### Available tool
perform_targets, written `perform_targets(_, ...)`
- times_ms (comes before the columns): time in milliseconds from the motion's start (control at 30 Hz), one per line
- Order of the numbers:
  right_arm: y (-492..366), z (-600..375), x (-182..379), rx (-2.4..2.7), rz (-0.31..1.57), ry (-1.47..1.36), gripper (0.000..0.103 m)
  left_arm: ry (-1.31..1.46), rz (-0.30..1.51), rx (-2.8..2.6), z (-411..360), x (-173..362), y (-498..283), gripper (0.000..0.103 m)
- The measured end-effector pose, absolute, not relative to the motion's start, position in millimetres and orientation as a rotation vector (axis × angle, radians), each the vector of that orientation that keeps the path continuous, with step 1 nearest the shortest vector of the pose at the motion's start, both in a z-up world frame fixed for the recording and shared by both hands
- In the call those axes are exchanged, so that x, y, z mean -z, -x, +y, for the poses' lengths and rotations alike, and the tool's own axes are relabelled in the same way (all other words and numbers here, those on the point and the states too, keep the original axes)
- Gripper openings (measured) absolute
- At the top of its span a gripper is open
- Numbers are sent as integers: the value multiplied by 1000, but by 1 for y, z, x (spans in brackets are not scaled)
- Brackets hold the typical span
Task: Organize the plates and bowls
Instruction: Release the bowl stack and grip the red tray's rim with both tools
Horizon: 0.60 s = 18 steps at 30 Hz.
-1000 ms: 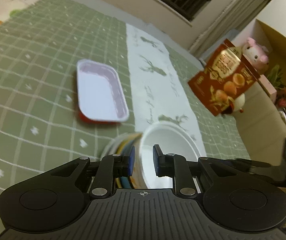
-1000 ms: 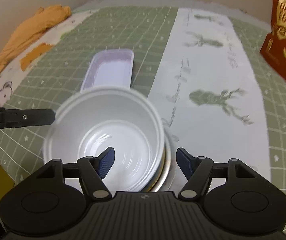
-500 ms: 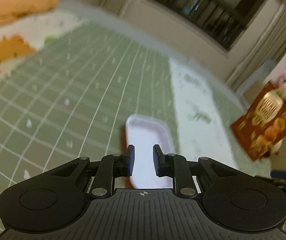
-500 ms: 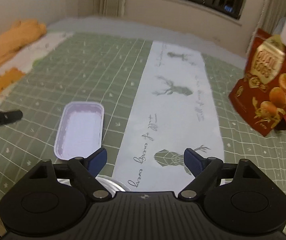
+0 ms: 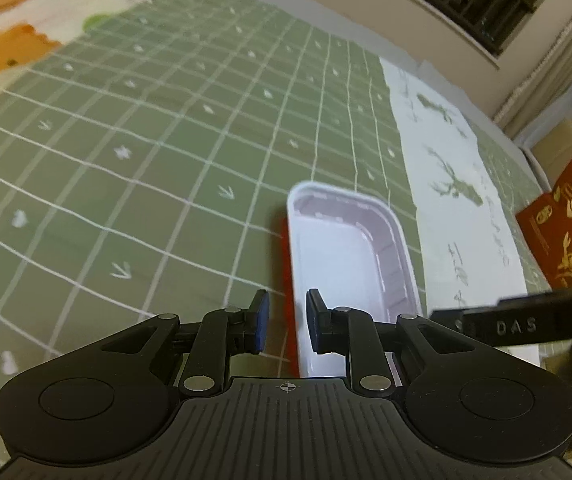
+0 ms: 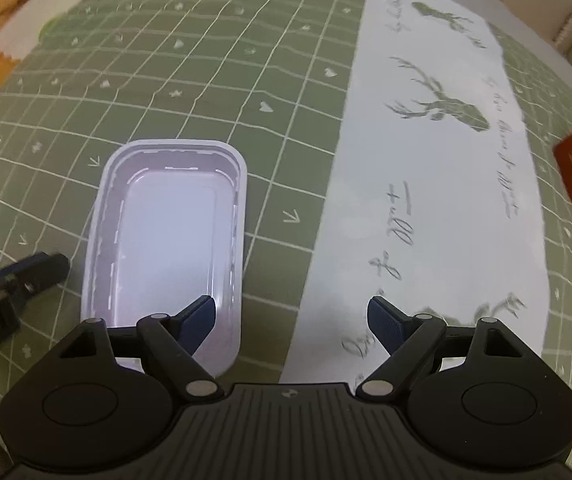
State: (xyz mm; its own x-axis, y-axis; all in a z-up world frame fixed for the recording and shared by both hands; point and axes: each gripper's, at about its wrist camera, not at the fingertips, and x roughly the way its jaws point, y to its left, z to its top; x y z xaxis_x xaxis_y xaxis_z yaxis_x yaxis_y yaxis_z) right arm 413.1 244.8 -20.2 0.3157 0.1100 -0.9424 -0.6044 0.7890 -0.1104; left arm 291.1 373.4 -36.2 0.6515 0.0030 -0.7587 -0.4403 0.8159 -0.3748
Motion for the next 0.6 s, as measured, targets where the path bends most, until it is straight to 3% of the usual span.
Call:
perform_targets(333,-431,272,39,-553,1249,551,81,598,874,-192,368,55,-316,23)
perform_targets(400,-437,278,47,-542,1271,559,69,614,883,-185,371,59,-317,23)
perform_targets(600,-444,287,59,-585,1320,532,51,778,872,-154,396,72,-313,22)
